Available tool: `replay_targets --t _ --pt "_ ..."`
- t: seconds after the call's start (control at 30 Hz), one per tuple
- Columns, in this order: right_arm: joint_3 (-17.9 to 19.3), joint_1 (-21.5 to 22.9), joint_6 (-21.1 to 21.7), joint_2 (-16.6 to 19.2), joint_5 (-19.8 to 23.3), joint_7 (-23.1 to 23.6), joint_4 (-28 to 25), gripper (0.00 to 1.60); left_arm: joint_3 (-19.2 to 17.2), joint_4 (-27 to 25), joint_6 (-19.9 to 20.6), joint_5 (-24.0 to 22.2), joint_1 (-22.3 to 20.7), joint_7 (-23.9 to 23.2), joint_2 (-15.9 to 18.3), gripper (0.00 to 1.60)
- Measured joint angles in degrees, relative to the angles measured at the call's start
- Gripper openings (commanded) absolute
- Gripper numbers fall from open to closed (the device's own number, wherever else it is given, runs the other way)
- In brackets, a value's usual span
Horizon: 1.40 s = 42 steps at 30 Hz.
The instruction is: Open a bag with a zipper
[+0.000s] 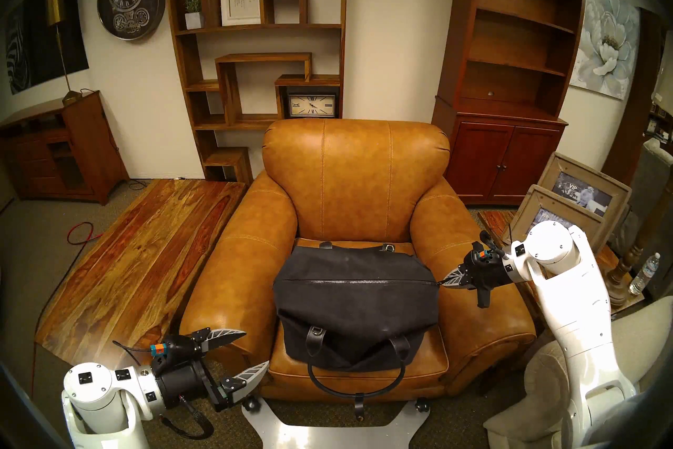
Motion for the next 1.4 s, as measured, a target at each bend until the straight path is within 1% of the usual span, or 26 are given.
replay_targets --t 0.07,0.27,0.43,0.57,0.6,0.77,1.07,1.33,1.4 --pt "0.9 -0.3 1.7 -0.9 0.1 0.4 -0.2 0.00 0.0 0.0 0.0 0.0 0.0 0.0 0.0 1.60" --pt "3.0 -0.5 8.7 -4.6 0.1 0.8 -1.4 0.00 -0.1 0.0 -0.1 0.2 -0.1 -0.1 -0.2 1.60" --pt "3.0 0.2 13.8 -6.7 -0.3 0.0 -2.1 0.00 -0.1 0.0 -0.1 0.3 -0.1 -0.2 -0.2 1.60" --pt "2.1 1.1 16.2 -7.3 -0.9 -0.2 -2.1 0.00 -0.2 0.0 -0.1 0.3 -0.2 -0.3 -0.3 1.60" --pt "1.3 1.6 17.1 -7.5 -1.2 -0.5 -2.0 0.00 -0.2 0.0 -0.1 0.4 -0.2 -0.4 -0.3 1.60" --pt "-2.1 3.9 18.7 -7.7 -2.2 -1.9 -1.0 0.00 -0.3 0.0 -0.1 0.5 -0.2 -0.5 -0.4 1.60" --pt "-6.7 7.3 20.4 -7.9 -2.8 -3.7 0.6 0.00 -0.4 0.0 -0.2 0.6 -0.4 -0.7 -0.6 1.60" --pt "-10.4 9.9 21.8 -8.5 -3.4 -5.0 1.0 0.00 -0.5 0.0 -0.2 0.8 -0.5 -0.8 -0.7 1.60" --pt "-12.2 11.1 22.3 -9.0 -3.6 -5.6 1.4 0.00 -0.5 0.0 -0.2 0.8 -0.5 -0.9 -0.8 1.60"
